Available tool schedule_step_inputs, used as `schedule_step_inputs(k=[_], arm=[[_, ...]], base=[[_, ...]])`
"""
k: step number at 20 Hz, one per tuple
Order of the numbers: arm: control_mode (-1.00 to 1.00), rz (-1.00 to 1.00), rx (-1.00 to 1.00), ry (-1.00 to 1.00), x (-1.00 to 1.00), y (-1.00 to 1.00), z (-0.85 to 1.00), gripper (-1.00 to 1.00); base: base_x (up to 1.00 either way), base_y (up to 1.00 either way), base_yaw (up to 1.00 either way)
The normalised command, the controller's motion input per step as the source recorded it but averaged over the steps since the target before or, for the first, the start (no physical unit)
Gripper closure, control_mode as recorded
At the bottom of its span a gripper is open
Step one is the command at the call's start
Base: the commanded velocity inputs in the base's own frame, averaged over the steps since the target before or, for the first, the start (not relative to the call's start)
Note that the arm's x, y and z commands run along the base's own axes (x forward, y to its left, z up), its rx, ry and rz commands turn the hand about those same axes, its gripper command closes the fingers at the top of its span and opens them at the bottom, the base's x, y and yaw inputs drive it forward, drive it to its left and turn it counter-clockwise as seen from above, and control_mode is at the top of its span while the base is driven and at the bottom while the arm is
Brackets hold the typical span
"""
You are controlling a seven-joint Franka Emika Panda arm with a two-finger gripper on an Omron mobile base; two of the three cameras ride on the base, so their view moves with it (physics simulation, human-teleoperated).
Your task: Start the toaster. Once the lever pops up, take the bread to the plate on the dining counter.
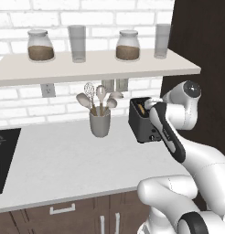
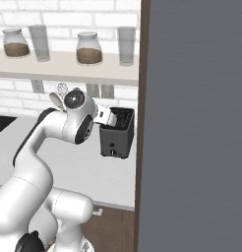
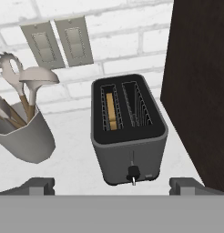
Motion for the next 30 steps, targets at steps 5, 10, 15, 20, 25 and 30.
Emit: schedule_step_inputs(k=[5,10,15,20,25,30], arm=[[-1.0,0.0,0.0,0.0,0.0,0.0,0.0,-1.0],[-1.0,0.0,0.0,0.0,0.0,0.0,0.0,-1.0],[-1.0,0.0,0.0,0.0,0.0,0.0,0.0,-1.0],[-1.0,0.0,0.0,0.0,0.0,0.0,0.0,-1.0],[-1.0,0.0,0.0,0.0,0.0,0.0,0.0,-1.0],[-1.0,0.0,0.0,0.0,0.0,0.0,0.0,-1.0]], base=[[0.0,0.0,0.0],[0.0,0.0,0.0],[0.0,0.0,0.0],[0.0,0.0,0.0],[0.0,0.0,0.0],[0.0,0.0,0.0]])
